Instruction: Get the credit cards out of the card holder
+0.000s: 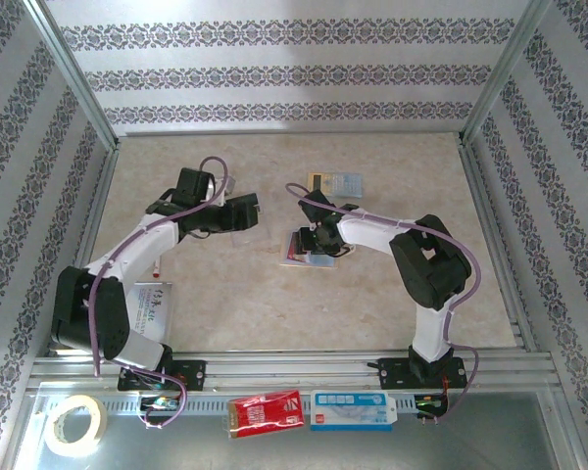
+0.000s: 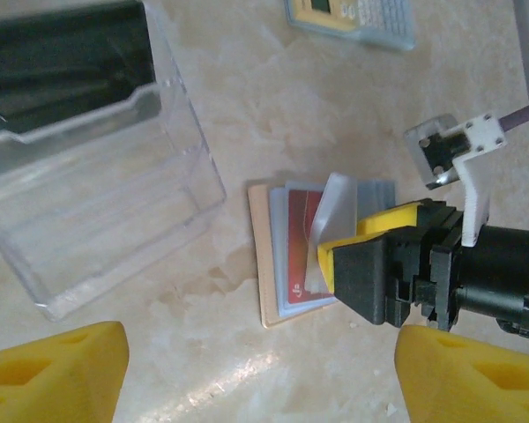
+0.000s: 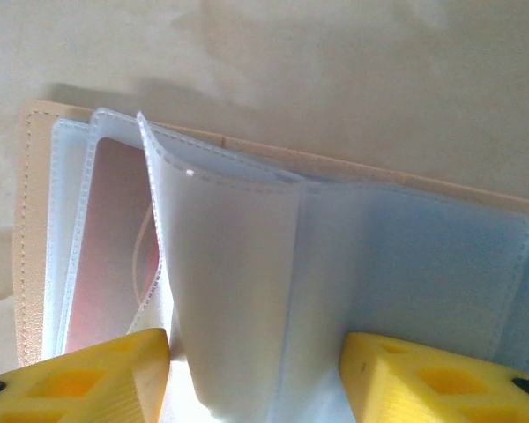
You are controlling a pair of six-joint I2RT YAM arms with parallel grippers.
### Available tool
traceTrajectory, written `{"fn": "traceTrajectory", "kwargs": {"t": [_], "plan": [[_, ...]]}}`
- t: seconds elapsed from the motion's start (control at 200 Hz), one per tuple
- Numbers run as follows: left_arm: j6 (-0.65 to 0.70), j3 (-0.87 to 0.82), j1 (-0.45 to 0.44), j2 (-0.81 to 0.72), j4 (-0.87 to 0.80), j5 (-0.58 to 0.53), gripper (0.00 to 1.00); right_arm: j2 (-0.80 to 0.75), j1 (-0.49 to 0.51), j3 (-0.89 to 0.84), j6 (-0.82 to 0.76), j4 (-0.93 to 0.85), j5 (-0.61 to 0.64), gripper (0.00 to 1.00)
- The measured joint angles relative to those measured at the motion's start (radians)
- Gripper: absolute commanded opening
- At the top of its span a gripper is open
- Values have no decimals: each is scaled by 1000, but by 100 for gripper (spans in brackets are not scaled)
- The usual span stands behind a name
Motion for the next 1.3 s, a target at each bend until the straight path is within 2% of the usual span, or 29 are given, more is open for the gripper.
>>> {"fn": "traceTrajectory", "kwargs": {"t": [0.28, 0.58, 0.749, 1.094, 1.304], "plan": [[-98, -8, -83, 66, 22, -10, 57, -9, -9, -18, 0, 26, -18, 54], [-291, -90, -193, 159, 250, 53, 45, -12, -9, -25, 3, 40, -18, 51], [-377, -112, -204, 245, 343, 95, 37, -14, -9, -29, 3, 44, -18, 50], [-426, -92, -207, 339, 403, 129, 18, -16, -9, -31, 4, 45, -18, 49], [-433, -60, -230, 380, 410, 136, 13, -16, -9, -31, 4, 45, -19, 49]]}}
